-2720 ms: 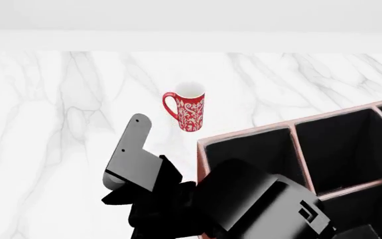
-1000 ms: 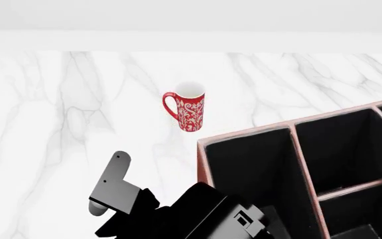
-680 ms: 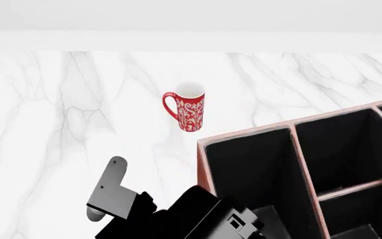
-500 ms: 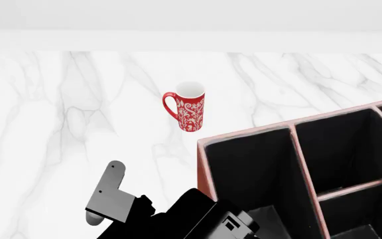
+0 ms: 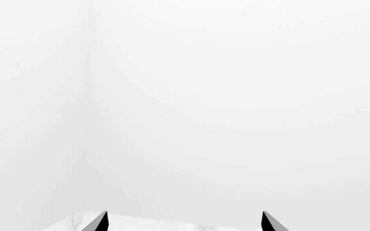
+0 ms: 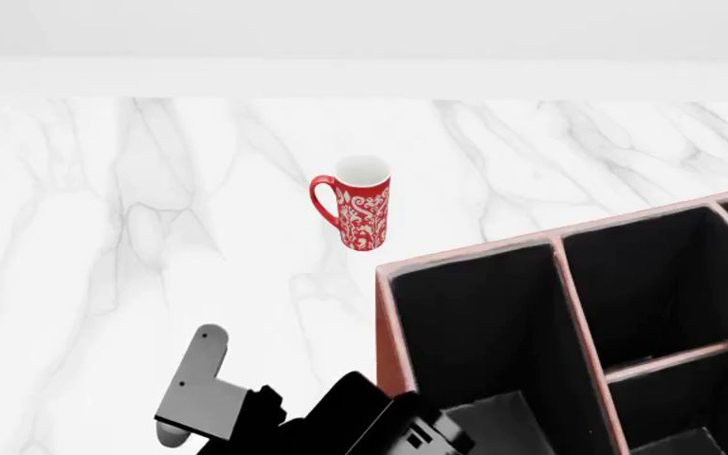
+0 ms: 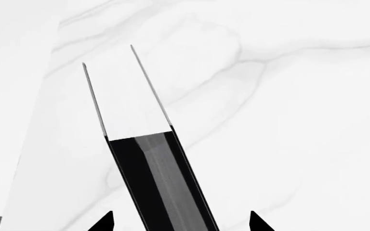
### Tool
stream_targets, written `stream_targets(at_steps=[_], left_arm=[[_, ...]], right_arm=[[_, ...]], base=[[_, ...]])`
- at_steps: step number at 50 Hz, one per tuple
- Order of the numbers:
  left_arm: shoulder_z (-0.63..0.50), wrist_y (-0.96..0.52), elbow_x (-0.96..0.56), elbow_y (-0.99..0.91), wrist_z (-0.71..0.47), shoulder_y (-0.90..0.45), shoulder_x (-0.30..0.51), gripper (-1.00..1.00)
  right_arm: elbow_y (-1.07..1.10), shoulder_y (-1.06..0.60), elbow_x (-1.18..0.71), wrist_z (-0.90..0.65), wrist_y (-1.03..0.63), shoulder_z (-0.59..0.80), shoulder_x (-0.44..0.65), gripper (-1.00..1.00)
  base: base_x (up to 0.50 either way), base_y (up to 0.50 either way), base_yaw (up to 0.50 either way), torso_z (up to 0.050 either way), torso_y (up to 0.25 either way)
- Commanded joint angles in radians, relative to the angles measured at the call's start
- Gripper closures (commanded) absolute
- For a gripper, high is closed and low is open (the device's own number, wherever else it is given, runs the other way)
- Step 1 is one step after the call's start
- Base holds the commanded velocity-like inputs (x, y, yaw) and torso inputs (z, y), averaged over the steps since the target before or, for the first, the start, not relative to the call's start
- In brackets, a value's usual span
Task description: Pick up the book and place it in the left compartment of the caddy.
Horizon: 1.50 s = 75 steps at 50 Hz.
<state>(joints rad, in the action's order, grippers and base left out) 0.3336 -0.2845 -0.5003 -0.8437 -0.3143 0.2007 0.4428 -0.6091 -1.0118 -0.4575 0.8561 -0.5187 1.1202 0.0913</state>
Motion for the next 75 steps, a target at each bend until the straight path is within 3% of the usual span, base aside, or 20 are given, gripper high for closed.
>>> stream_targets(at_steps=[1,9,10,24,37,43,63,75], left_arm=[[0.002,0.004,-0.004,-0.004,-0.001,0.005,0.003,-1.00],[0.003,0.007,-0.005,-0.006,-0.002,0.009,0.005,-1.00],[0.004,0.006,-0.004,-0.006,-0.004,0.008,0.005,-1.00],[-0.010,0.014,0.004,-0.003,-0.001,0.010,0.007,-1.00],[-0.011,0.019,0.004,0.000,-0.003,0.011,0.009,-1.00],[-0.014,0.019,0.006,-0.006,-0.005,0.015,0.010,-1.00],[-0.008,0.023,0.000,-0.001,-0.011,0.015,0.015,-1.00],[-0.010,0.019,-0.003,-0.006,-0.018,0.015,0.019,-1.00]], right_arm=[[-0.036,0.004,0.009,0.005,0.027,0.014,-0.017,-1.00],[-0.004,0.014,0.036,-0.021,0.066,0.031,0.000,-1.00],[-0.008,0.014,0.034,-0.015,0.065,0.032,0.000,1.00],[-0.007,0.010,0.030,-0.033,0.074,0.023,0.010,1.00],[0.103,0.018,-0.009,-0.142,0.019,-0.043,0.048,1.00],[0.159,0.010,-0.070,-0.202,-0.053,-0.110,0.059,1.00],[0.305,-0.015,-0.111,-0.349,-0.234,-0.150,0.093,1.00],[0.419,-0.031,-0.185,-0.555,-0.437,-0.262,0.094,1.00]], base=[[0.00,0.00,0.00,0.000,0.000],[0.00,0.00,0.00,0.000,0.000],[0.00,0.00,0.00,0.000,0.000],[0.00,0.00,0.00,0.000,0.000],[0.00,0.00,0.00,0.000,0.000],[0.00,0.00,0.00,0.000,0.002],[0.00,0.00,0.00,0.000,0.001],[0.00,0.00,0.00,0.000,0.002]])
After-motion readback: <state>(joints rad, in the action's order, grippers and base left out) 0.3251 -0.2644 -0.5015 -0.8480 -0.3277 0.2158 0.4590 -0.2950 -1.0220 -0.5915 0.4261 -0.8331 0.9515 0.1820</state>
